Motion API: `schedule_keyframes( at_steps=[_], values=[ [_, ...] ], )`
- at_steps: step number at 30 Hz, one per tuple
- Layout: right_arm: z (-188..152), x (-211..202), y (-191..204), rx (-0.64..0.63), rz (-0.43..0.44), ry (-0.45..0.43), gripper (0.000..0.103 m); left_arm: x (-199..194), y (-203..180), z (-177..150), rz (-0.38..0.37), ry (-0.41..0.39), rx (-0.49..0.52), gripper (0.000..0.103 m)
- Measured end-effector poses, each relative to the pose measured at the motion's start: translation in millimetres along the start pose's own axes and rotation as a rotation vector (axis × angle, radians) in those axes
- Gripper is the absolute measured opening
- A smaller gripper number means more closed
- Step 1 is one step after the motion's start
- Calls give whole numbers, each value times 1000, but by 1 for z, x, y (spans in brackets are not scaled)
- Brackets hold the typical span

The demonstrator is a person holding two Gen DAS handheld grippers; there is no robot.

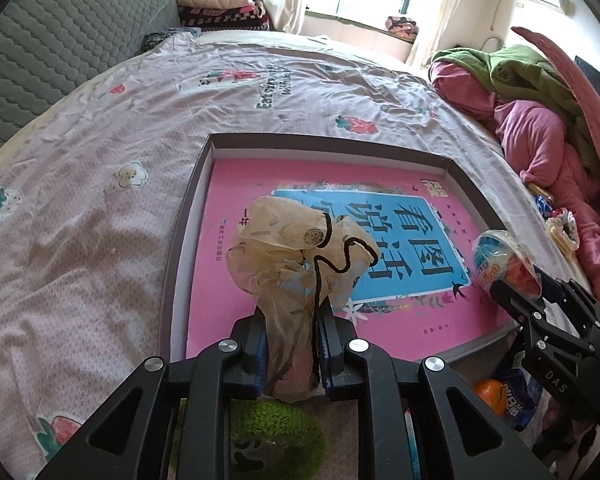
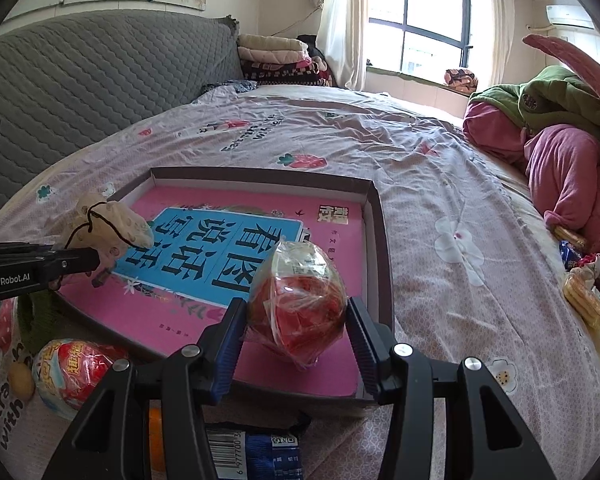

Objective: Organize objects
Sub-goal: 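Carry the pouf in left tool and the bag in right tool over the pink tray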

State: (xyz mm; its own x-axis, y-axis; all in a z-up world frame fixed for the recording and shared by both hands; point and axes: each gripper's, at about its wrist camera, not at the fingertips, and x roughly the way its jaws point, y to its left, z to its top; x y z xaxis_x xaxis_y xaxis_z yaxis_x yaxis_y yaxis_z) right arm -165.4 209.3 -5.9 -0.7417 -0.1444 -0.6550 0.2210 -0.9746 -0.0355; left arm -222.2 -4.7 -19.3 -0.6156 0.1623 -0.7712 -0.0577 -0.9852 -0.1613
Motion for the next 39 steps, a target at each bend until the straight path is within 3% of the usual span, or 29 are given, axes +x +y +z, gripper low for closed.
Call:
schedule_keyframes(
  at_steps=[15, 24, 31, 39],
  values=[
    [0, 1, -2, 7, -22, 13, 51, 3, 0, 1, 18, 4, -6, 21],
    [-2, 2, -6, 28, -18, 22, 57, 1, -4, 0, 11, 7, 5, 29],
    [-1, 1, -7, 33, -11, 17, 58, 0, 2, 2, -16, 14, -28, 49],
    [0, -6, -10, 41, -8, 0, 58, -9, 7, 5, -5, -3, -44, 58]
  ],
)
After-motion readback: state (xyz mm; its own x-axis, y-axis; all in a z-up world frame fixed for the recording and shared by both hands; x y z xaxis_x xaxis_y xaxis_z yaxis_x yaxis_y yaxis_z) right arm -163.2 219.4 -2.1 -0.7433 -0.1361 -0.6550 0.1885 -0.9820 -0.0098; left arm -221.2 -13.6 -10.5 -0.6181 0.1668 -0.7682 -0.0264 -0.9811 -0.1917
